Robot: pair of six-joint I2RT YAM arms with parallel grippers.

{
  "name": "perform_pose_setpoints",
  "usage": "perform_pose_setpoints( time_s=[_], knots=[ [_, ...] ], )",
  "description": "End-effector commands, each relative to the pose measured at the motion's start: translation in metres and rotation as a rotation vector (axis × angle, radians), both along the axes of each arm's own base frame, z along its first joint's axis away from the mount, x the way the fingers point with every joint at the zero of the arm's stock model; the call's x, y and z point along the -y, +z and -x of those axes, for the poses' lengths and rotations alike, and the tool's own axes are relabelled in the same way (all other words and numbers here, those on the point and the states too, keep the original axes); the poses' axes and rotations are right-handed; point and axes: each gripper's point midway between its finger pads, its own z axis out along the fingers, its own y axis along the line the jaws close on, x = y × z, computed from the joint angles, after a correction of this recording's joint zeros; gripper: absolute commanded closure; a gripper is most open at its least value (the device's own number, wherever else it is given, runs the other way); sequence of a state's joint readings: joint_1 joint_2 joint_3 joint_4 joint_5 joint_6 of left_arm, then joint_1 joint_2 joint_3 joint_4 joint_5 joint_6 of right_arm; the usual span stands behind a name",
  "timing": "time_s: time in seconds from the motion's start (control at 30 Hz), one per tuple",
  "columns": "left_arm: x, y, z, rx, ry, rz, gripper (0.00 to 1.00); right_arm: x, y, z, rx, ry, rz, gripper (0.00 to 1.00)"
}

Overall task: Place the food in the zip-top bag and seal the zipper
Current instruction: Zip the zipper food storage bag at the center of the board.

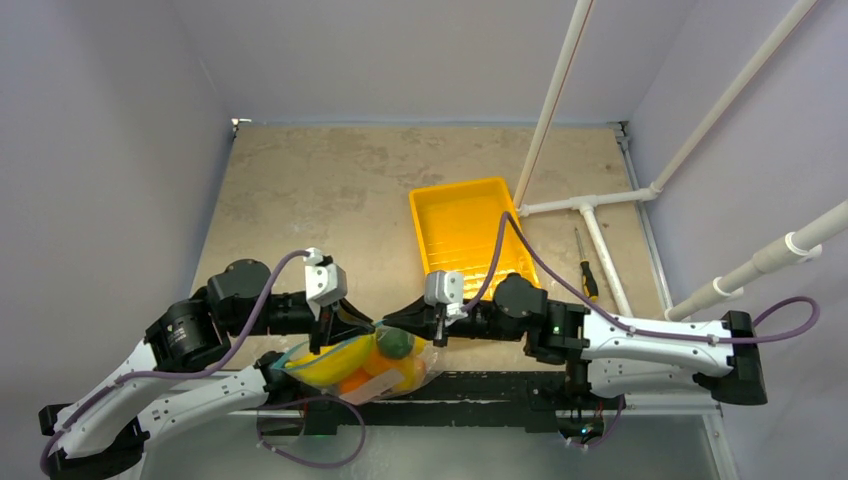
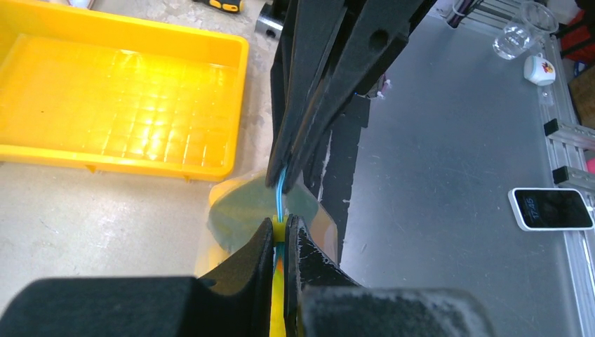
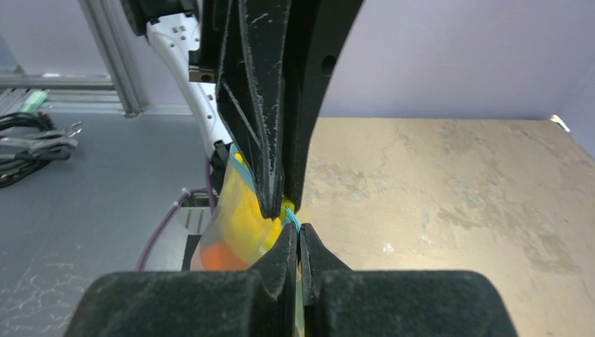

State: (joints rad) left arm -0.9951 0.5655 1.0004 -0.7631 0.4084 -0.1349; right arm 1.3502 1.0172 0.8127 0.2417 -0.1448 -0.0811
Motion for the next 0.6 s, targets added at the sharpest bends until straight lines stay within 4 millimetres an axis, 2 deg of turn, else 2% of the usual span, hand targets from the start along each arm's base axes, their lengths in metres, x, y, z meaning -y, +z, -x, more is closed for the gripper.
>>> perform_pose_setpoints(
  time_s=[0.0,0.13,0.23,0.43,0.57],
  knots=[
    [-0.009,0.005,0.003,-0.003,0.021,0.0,1.0,0.035,0.037,-0.039,-0.031,-0.257,-0.111,1.0],
    [-0.021,0.003,0.002,-0.02,0.078,0.001,1.0,0.057,0.042,-0.046,-0.065,-0.329,-0.133,1.0],
    [-0.027,0.001,0.003,-0.029,0.103,0.008,1.0,0.065,0.044,-0.045,-0.07,-0.337,-0.143,1.0],
    [-0.021,0.002,0.001,-0.023,0.09,0.006,1.0,0.053,0.045,-0.036,-0.054,-0.27,-0.137,1.0],
    [-0.018,0.003,-0.002,-0.009,0.082,-0.013,1.0,0.042,0.037,-0.03,-0.041,-0.221,-0.106,1.0]
  ],
)
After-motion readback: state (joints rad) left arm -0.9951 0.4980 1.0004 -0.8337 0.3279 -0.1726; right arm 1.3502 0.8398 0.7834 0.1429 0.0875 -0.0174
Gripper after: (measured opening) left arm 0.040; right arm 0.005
